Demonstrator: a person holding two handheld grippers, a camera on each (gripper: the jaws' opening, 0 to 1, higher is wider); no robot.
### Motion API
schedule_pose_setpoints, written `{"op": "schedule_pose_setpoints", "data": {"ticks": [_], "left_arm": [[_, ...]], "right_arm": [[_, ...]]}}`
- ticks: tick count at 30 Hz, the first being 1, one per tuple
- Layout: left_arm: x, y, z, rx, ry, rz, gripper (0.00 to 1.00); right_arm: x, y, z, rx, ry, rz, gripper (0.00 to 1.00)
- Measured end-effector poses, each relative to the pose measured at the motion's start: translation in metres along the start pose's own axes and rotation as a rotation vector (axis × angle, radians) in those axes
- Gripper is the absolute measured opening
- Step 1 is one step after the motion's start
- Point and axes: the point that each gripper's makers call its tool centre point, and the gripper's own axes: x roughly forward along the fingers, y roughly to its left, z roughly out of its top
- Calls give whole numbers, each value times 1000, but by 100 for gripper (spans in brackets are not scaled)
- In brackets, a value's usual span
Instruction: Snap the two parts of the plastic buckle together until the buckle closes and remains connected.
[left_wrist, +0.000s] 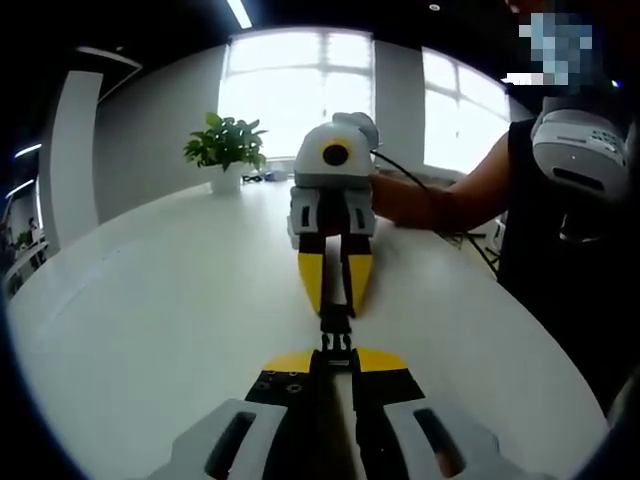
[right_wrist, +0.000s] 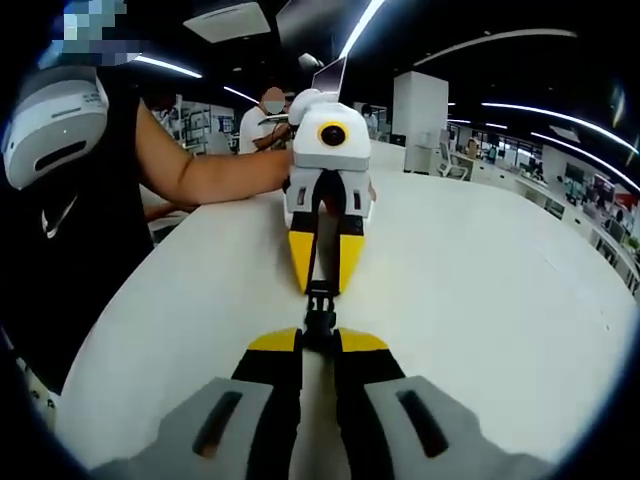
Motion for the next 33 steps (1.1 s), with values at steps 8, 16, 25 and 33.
{"op": "schedule_pose_setpoints", "data": {"ticks": [8, 16, 25, 33], "left_arm": [[0, 1, 4, 13, -18, 9, 10], [2, -1, 4, 23, -14, 4, 10], [3, -2, 2, 24, -5, 3, 10], [2, -1, 1, 19, -5, 7, 10]], "right_arm": [[0, -1, 0, -3, 0, -3, 11], [0, 0, 1, -3, -2, 0, 11], [1, 1, 1, -5, -5, 2, 11], [2, 1, 1, 0, -7, -8, 12]]}}
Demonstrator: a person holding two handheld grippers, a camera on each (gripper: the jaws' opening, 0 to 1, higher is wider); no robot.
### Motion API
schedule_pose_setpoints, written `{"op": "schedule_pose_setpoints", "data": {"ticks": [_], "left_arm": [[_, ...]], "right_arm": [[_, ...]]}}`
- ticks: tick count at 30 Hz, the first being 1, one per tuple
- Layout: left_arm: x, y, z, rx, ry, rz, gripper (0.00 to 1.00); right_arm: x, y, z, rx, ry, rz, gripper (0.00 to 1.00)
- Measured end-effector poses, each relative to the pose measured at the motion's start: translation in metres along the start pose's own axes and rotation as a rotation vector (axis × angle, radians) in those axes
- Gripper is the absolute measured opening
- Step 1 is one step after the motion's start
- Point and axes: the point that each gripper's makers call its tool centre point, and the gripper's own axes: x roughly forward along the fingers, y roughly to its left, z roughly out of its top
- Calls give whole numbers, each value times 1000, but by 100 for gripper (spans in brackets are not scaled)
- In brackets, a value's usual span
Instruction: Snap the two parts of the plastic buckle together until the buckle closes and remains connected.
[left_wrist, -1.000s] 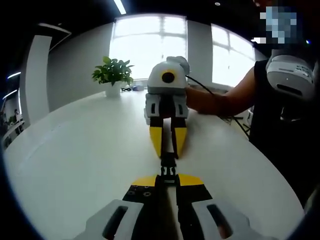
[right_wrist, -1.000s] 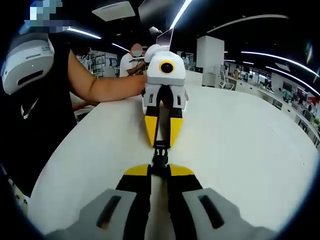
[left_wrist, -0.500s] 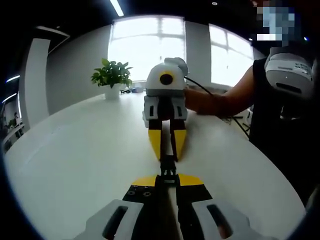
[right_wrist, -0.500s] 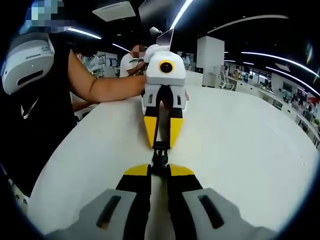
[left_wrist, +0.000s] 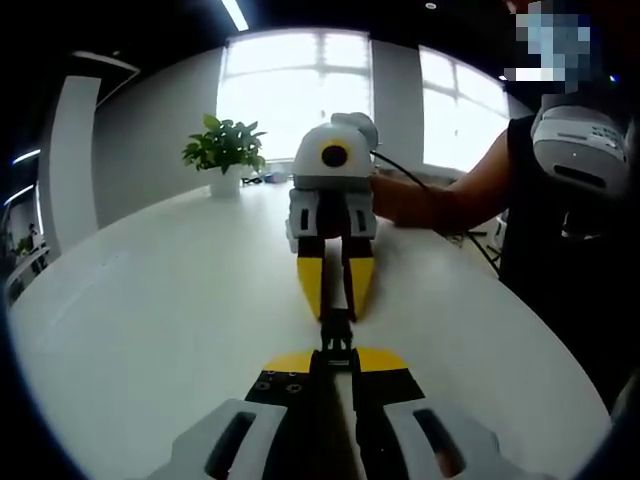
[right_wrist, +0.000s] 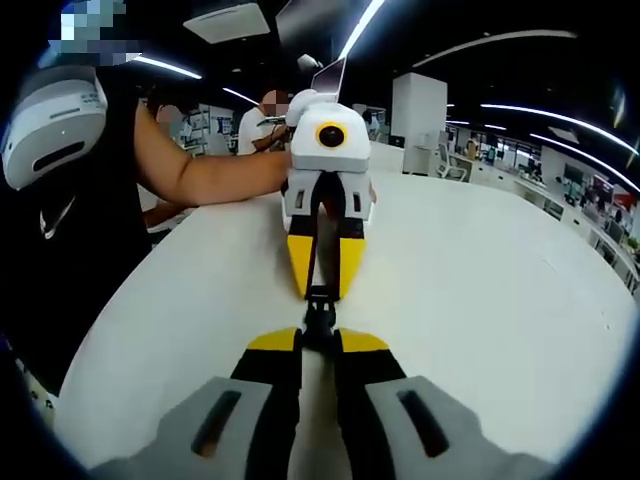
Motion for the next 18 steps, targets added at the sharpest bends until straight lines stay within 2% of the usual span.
{"op": "schedule_pose_setpoints", "data": {"ticks": [9, 18], "left_arm": [[-1, 0, 0, -5, -1, -1, 10], [-2, -1, -1, -7, -1, -5, 10]], "right_arm": [[0, 0, 0, -12, -11, -3, 12], [0, -5, 0, 21, -9, -19, 12]]}}
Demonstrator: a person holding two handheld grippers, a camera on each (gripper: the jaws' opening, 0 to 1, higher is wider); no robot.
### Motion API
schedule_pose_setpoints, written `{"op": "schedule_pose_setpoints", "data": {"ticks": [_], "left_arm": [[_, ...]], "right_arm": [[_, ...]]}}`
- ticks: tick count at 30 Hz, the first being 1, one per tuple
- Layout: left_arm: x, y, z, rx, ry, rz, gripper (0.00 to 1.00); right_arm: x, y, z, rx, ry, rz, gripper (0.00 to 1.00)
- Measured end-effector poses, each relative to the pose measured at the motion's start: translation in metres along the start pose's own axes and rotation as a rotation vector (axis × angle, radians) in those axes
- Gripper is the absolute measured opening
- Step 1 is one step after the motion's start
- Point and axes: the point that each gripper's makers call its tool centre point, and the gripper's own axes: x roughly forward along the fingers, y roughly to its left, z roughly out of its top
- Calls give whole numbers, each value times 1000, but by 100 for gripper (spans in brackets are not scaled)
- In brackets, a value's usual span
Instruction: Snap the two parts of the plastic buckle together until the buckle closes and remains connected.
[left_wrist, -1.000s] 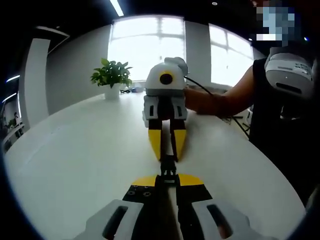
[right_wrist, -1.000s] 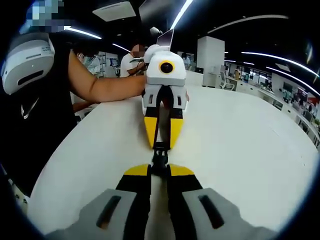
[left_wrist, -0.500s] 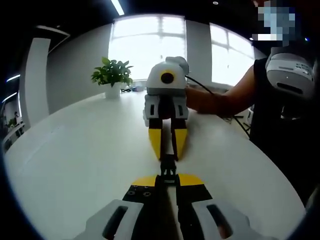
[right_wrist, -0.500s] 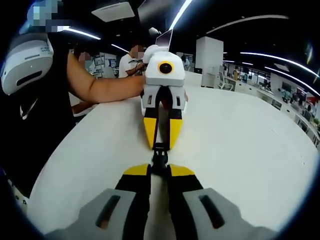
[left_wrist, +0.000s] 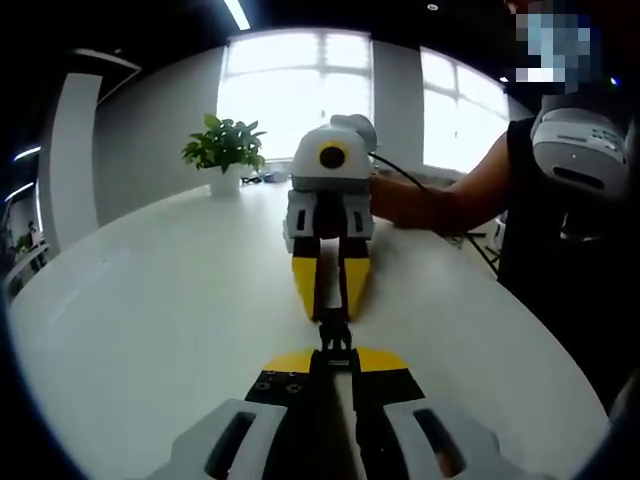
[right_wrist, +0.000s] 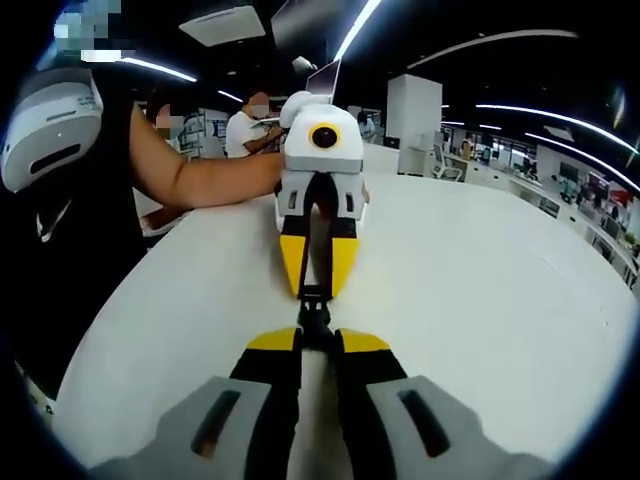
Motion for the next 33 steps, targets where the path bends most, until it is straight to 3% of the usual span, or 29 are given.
{"op": "schedule_pose_setpoints", "data": {"ticks": [16, 33], "left_arm": [[2, 0, 1, 8, 7, 11, 10], [4, 7, 3, 13, 8, 53, 10]], "right_arm": [[-1, -1, 0, -18, 8, -3, 12], [3, -7, 1, 26, 19, -37, 11]]}}
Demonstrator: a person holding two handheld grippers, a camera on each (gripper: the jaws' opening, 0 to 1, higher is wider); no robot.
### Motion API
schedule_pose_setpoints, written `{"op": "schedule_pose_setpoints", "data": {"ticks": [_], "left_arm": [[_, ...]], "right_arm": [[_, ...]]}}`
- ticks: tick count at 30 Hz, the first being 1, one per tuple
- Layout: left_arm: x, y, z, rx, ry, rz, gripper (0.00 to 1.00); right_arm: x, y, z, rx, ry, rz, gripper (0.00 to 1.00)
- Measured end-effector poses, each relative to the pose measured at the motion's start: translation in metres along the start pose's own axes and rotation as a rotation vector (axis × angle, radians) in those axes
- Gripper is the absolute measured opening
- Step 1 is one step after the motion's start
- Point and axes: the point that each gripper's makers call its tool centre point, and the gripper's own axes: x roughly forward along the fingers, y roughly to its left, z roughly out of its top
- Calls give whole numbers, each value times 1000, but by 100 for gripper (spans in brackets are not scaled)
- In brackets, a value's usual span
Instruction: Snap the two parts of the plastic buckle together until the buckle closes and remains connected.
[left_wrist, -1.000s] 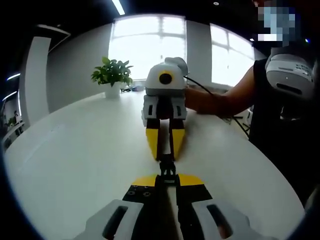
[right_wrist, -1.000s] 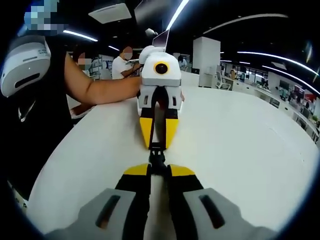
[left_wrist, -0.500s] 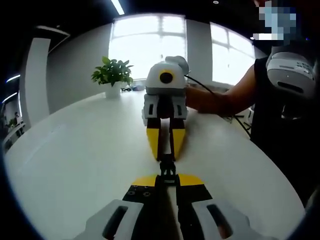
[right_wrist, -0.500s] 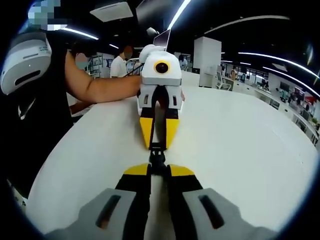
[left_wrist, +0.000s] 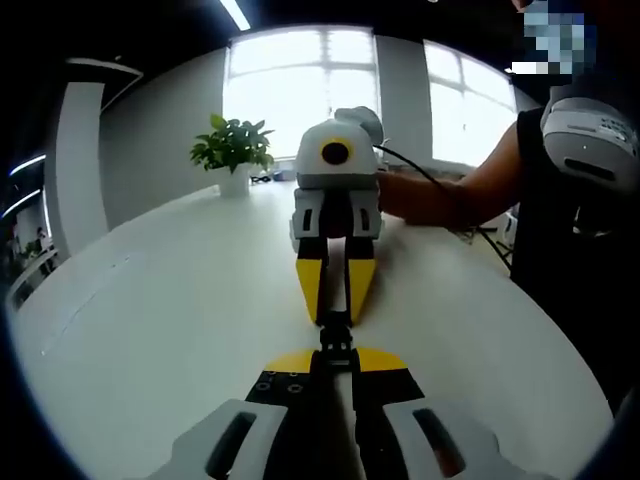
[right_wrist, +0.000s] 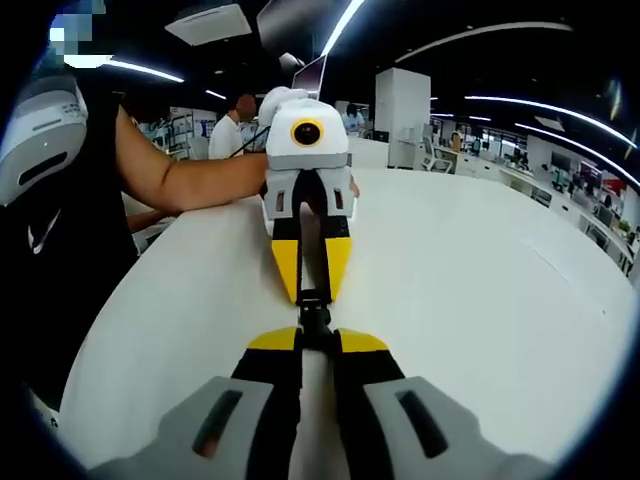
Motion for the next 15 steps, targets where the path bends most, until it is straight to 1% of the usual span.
{"op": "schedule_pose_setpoints", "data": {"ticks": [1, 6, 11, 15], "left_arm": [[-1, 0, 0, 1, 2, 3, 10], [-1, -1, -1, 7, 5, 7, 10], [-2, -1, -1, -11, 10, 5, 9], [-2, -2, -1, 6, 14, 3, 8]], "right_arm": [[0, 0, 0, -11, -1, -5, 11], [0, -1, 1, -8, 0, -6, 11], [0, -1, 1, -14, 0, -6, 10], [0, 0, 0, -13, 3, -4, 10]]}}
